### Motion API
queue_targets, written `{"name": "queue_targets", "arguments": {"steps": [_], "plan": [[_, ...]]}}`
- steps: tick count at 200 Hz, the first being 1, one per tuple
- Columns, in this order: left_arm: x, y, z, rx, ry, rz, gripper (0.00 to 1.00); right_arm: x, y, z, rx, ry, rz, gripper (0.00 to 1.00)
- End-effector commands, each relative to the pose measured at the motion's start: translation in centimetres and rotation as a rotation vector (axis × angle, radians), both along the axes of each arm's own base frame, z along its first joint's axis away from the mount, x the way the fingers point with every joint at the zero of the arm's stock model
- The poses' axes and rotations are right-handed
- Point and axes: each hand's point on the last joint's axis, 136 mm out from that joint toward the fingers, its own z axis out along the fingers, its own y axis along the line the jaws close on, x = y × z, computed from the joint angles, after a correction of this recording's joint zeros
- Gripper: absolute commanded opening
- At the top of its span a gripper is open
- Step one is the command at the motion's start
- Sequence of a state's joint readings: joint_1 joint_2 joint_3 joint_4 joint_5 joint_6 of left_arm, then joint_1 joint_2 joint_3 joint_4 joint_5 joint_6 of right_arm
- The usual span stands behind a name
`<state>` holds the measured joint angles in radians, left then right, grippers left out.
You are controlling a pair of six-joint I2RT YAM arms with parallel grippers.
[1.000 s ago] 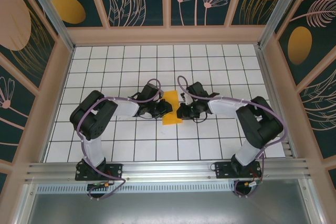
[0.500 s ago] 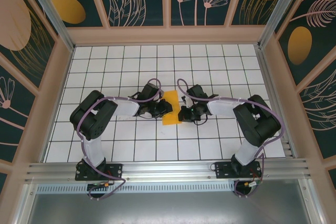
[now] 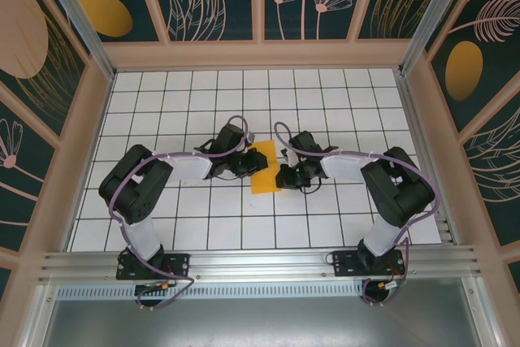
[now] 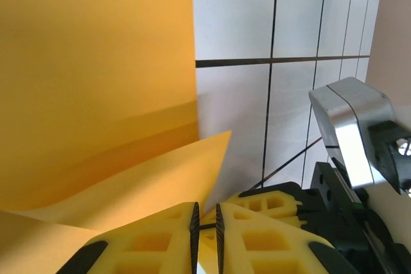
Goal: Fold a paper plane with a square sheet of paper (pick it up from the middle)
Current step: Fold the triangle a second time at the center of the table.
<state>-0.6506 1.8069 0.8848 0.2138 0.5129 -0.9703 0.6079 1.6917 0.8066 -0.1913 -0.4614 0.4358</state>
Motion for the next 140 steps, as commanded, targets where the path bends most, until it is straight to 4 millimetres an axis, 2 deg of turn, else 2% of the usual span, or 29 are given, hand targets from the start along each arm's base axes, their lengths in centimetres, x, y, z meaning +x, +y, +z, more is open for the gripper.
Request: {"name": "queue_targets", "arguments": {"steps": [1, 40, 76, 140], "plan": [[-0.9, -0.9, -0.2, -0.002, -0.001, -0.016, 0.15, -1.8, -2.1, -3.0, -0.108, 0.084, -0.022, 0.09], [-2.0, -1.8, -1.5, 0.012, 0.032, -0.036, 0.12, -1.8, -2.1, -3.0, -0.11, 0.083, -0.025, 0.09], [-2.4, -1.3, -3.2, 0.048, 0.07, -0.026, 0.1, -1.8, -2.2, -3.1, -0.113, 0.088, -0.027, 0.09], [-2.7, -1.2, -4.2, 0.06, 0.096, -0.023, 0.09, -2.1, -2.4, -3.6, -0.122, 0.104, -0.028, 0.09]]}}
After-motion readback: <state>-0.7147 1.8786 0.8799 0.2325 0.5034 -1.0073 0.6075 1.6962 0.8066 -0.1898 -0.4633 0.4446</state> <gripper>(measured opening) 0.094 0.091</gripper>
